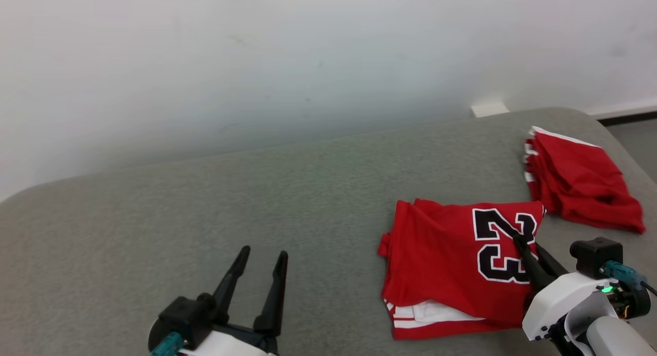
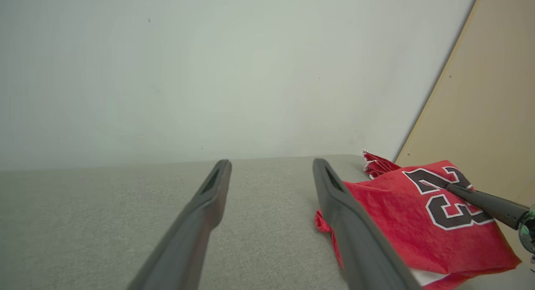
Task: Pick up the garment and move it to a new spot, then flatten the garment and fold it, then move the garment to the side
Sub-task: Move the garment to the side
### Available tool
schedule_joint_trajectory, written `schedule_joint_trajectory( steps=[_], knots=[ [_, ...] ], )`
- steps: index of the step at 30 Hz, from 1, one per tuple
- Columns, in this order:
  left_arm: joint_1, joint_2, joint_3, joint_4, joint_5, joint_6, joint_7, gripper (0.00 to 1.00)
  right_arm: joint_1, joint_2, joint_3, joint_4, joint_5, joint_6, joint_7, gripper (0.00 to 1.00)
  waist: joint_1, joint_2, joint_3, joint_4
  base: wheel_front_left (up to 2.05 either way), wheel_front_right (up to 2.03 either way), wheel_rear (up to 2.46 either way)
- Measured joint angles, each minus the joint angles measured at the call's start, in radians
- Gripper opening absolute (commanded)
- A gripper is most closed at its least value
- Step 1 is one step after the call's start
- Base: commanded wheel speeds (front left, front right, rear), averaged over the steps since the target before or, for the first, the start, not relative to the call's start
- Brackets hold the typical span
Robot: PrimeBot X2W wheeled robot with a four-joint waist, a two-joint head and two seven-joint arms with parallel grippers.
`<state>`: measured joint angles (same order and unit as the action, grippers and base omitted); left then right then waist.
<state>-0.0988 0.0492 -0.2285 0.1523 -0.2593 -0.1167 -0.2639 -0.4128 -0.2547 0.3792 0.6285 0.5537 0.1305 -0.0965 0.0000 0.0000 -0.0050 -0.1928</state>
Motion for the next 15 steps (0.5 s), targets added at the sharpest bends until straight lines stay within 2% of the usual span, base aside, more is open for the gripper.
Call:
schedule_joint_trajectory(
  steps=[8,15],
  knots=[
    [-0.019,0.0,-0.077,0.012,-0.005,0.003,0.0,1.0,0.032,0.004,-0.042,-0.05,-0.007,0.0,0.009,0.0,-0.0001,0.0,0.012,-0.114,0.0,0.0,0.0],
    [-0.033,-0.001,-0.106,0.019,-0.003,0.003,0.0,1.0,0.045,0.012,-0.082,-0.092,-0.012,0.0,0.017,0.0,0.0,0.0,0.047,-0.134,0.0,0.0,0.0]
  ],
)
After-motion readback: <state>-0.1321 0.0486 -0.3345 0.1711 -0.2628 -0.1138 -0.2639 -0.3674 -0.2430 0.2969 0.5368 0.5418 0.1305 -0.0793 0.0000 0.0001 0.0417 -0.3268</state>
